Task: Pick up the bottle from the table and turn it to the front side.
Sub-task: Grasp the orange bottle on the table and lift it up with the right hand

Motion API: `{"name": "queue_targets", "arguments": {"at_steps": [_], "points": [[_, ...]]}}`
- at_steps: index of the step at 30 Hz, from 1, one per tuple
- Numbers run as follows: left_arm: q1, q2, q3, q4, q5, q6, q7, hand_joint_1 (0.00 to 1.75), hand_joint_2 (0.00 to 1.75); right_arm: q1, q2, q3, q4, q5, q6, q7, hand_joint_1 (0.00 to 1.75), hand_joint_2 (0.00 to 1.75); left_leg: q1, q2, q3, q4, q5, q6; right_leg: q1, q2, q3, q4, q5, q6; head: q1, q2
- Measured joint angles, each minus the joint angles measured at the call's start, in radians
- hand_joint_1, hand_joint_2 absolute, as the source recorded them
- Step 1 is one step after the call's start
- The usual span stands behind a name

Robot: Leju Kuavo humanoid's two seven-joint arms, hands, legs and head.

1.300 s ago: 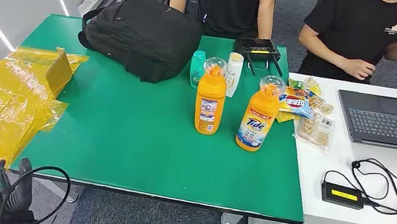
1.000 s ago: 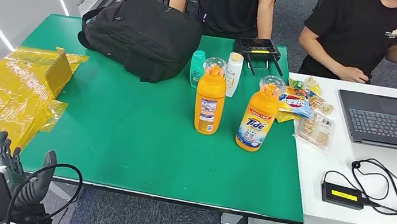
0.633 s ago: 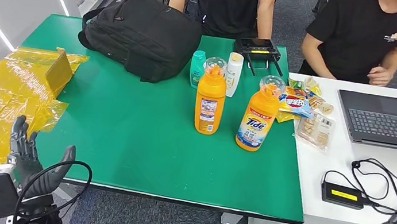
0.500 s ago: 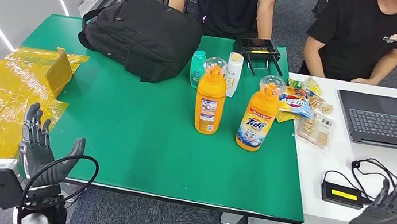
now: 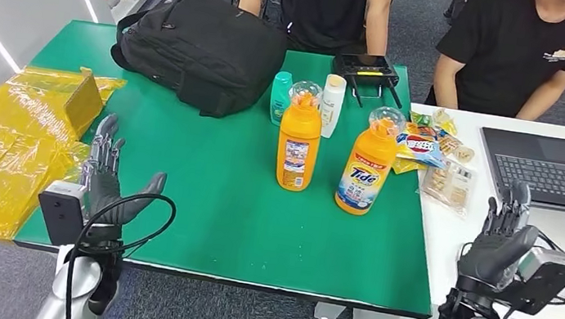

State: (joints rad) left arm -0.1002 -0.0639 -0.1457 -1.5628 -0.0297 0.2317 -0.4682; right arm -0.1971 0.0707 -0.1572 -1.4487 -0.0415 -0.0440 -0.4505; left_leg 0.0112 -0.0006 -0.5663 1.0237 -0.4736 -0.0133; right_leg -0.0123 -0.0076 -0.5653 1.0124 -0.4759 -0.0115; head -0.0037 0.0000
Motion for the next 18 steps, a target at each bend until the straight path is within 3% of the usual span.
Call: {"name": "queue_targets", "arguments": {"at_steps": [1,5,11,15,18], "points": [[-0.02,0.003,-0.006,0.023,-0.003,0.001,-0.001,0.0,1.75,-0.021,-0.002,0.007,0.025,0.001,0.003,-0.001,0.0,0.0,0.0,0.0,0.0,0.0,0.0,0.0,0.0,0.0,0.0,0.0,0.0,0.0,0.0,0.0],[-0.11,0.015,-0.04,0.122,0.003,0.001,-0.007,0.0,0.0,-0.134,-0.01,0.056,0.157,0.016,-0.003,-0.002,0.0,0.0,0.0,0.001,-0.001,0.0,0.001,0.0,0.0,0.001,-0.002,0.001,0.002,0.0,0.0,0.0],[-0.147,0.023,-0.083,0.192,0.031,-0.008,-0.011,0.0,0.0,-0.254,-0.022,0.128,0.305,0.046,-0.058,0.022,0.0,0.0,0.0,0.001,-0.002,0.001,0.001,0.0,0.0,0.002,-0.003,0.001,0.002,0.0,0.0,0.0],[-0.143,0.017,-0.098,0.216,0.045,-0.011,-0.016,0.0,0.0,-0.306,-0.033,0.157,0.359,0.072,-0.073,0.04,0.0,1.75,0.0,0.001,-0.004,0.001,0.001,0.0,0.0,0.002,-0.005,0.001,0.002,0.0,0.0,0.0],[-0.135,0.011,-0.105,0.228,0.045,-0.009,-0.023,0.0,0.0,-0.346,-0.046,0.176,0.385,0.092,-0.073,0.053,0.0,1.75,0.0,0.001,-0.004,0.001,0.001,0.0,0.0,0.002,-0.005,0.001,0.002,0.0,0.0,0.0]]}}
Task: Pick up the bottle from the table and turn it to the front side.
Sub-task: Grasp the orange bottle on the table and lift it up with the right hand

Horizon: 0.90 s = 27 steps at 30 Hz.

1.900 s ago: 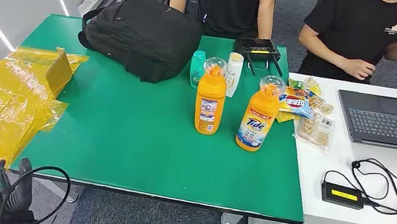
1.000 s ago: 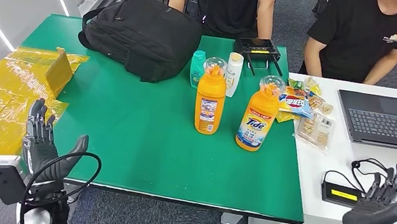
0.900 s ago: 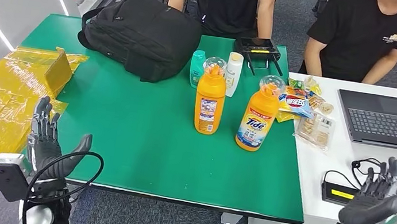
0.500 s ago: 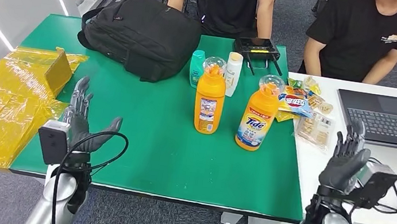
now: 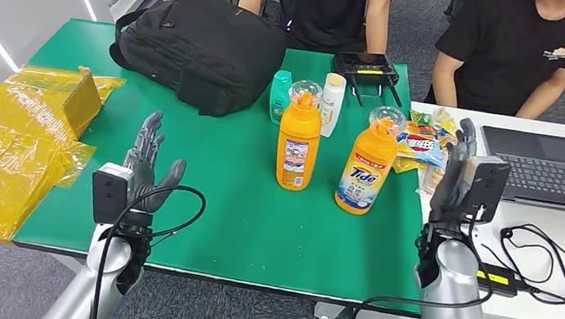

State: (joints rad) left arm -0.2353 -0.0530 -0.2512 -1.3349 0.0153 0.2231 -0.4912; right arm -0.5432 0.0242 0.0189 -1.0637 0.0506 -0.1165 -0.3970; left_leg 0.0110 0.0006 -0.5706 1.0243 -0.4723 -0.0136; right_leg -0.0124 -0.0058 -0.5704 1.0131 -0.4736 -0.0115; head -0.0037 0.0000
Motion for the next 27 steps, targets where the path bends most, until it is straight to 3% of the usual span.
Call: {"name": "queue_targets", "arguments": {"at_steps": [27], "points": [[0.008,-0.007,-0.004,0.023,-0.001,0.003,-0.003,0.0,0.0,-0.038,-0.023,0.025,0.044,0.009,0.004,0.008,0.0,1.75,0.0,0.0,0.0,0.0,0.0,0.0,0.0,0.0,0.0,0.0,0.0,0.0,0.0,0.0]]}}
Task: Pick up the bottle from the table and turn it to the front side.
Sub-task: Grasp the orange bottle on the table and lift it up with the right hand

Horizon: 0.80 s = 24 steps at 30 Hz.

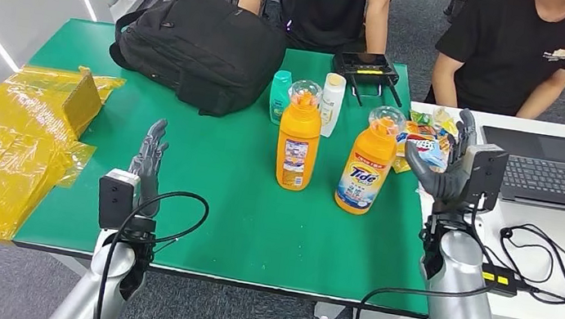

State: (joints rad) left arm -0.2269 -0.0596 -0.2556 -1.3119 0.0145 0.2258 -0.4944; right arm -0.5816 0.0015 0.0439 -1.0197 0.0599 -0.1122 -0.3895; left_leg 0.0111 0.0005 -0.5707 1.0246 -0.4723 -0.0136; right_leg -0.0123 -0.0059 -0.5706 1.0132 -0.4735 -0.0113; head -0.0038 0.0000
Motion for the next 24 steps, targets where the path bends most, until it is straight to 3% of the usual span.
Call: {"name": "queue_targets", "arguments": {"at_steps": [4,12,24], "points": [[0.001,0.0,0.0,0.0,0.001,0.004,-0.002,0.0,0.0,0.0,0.0,0.001,0.0,0.001,0.004,-0.002,0.0,0.0,0.0,0.0,0.0,0.0,0.0,0.0,0.0,0.0,0.0,0.0,0.0,0.0,0.0,0.0],[0.05,0.009,0.026,-0.028,0.02,0.028,-0.03,0.0,0.0,-0.02,0.0,0.049,0.0,0.006,0.062,-0.016,0.0,0.0,0.0,-0.001,-0.001,0.0,0.0,0.0,0.0,-0.001,-0.001,0.001,0.0,0.0,0.0,0.0],[0.025,-0.001,0.029,-0.018,0.009,0.014,-0.03,0.0,0.0,-0.094,0.001,0.073,0.051,0.03,0.076,-0.002,0.0,0.0,0.0,-0.001,-0.002,0.001,0.001,0.0,0.0,-0.001,-0.001,0.001,0.001,0.0,0.0,0.0]]}}
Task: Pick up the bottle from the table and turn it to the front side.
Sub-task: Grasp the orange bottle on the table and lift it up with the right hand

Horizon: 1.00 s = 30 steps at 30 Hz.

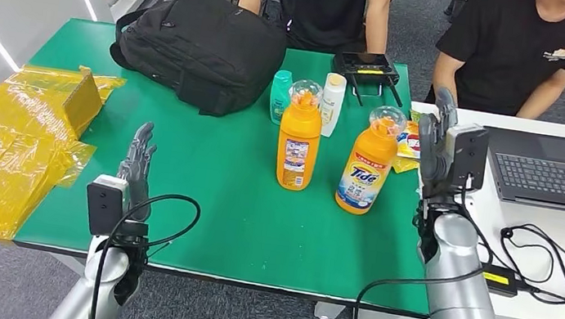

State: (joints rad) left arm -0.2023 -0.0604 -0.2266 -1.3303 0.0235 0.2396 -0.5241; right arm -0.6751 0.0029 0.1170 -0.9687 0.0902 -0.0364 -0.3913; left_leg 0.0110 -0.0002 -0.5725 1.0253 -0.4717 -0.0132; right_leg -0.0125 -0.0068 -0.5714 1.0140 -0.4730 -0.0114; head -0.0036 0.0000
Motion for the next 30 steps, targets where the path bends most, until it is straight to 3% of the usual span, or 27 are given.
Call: {"name": "queue_targets", "arguments": {"at_steps": [16,30], "points": [[-0.053,-0.024,0.0,0.026,0.004,-0.019,0.002,0.0,0.0,-0.189,0.021,0.057,0.213,0.065,0.004,0.043,0.0,0.0,0.0,0.0,0.0,0.0,0.0,-0.001,0.0,0.0,0.0,0.0,0.0,0.0,0.0,0.0],[-0.064,-0.041,-0.001,0.051,0.014,-0.018,-0.007,0.0,0.0,-0.197,0.042,0.091,0.282,0.095,-0.034,0.023,0.0,0.0,0.0,0.0,0.0,0.0,0.0,-0.001,0.0,0.0,-0.001,0.0,0.0,0.0,0.0,0.0]]}}
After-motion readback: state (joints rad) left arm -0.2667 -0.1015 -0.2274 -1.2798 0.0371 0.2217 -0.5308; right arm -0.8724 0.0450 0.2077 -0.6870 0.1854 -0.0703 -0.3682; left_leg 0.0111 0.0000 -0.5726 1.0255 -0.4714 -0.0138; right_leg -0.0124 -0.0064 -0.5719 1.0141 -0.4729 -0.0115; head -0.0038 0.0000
